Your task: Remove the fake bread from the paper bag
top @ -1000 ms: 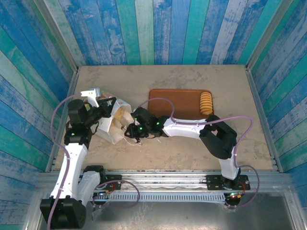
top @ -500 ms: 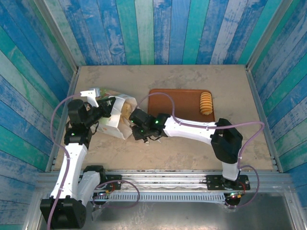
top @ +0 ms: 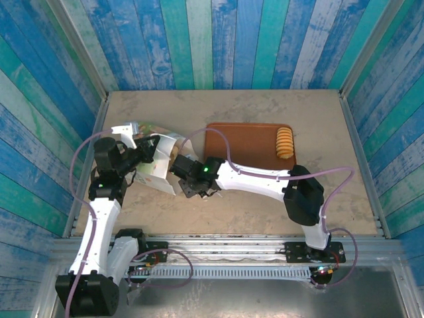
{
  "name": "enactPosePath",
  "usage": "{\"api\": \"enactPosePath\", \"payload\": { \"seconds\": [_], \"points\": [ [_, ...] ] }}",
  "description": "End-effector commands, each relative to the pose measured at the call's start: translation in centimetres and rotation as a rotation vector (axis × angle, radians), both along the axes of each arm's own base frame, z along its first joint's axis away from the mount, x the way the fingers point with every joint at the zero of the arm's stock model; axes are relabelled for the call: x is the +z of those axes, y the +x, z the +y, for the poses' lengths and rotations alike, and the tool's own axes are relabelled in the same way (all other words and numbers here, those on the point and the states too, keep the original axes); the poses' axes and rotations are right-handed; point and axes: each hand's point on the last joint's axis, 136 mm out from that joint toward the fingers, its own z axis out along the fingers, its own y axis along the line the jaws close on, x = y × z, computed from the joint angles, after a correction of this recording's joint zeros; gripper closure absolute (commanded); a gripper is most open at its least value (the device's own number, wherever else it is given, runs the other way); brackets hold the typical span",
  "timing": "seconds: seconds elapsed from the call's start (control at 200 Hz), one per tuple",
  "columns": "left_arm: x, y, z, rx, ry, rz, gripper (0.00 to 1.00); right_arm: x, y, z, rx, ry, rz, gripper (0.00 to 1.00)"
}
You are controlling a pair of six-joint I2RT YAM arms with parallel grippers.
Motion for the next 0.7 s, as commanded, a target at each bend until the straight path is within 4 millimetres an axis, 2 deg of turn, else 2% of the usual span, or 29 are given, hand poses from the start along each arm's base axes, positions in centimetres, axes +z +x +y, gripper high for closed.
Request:
{"api": "enactPosePath", "payload": {
  "seconds": [0.0,0.185,0.461,0.691],
  "points": [
    [-0.5,-0.3,0.6,0.026,0.054,0.006,1.00,0.6,-0.1,-0.1,0.044,-0.010,-0.037,0.61],
    [-1.0,-0.6,0.8,0.035,0.051,0.004,1.00,0.2,-1.5,0.8,0.137,0.035,0.003,0.57],
    [-1.3,-0.7,1.0,0.047,0.059,0.011,1.00,2.4,-4.0,4.3,0.254,0.301,0.079,0.53],
    [-1.4,-0.7,1.1,0.055,0.059,0.013,1.00,2.6,-4.9,5.4,0.279,0.379,0.121,0.51]
  ]
}}
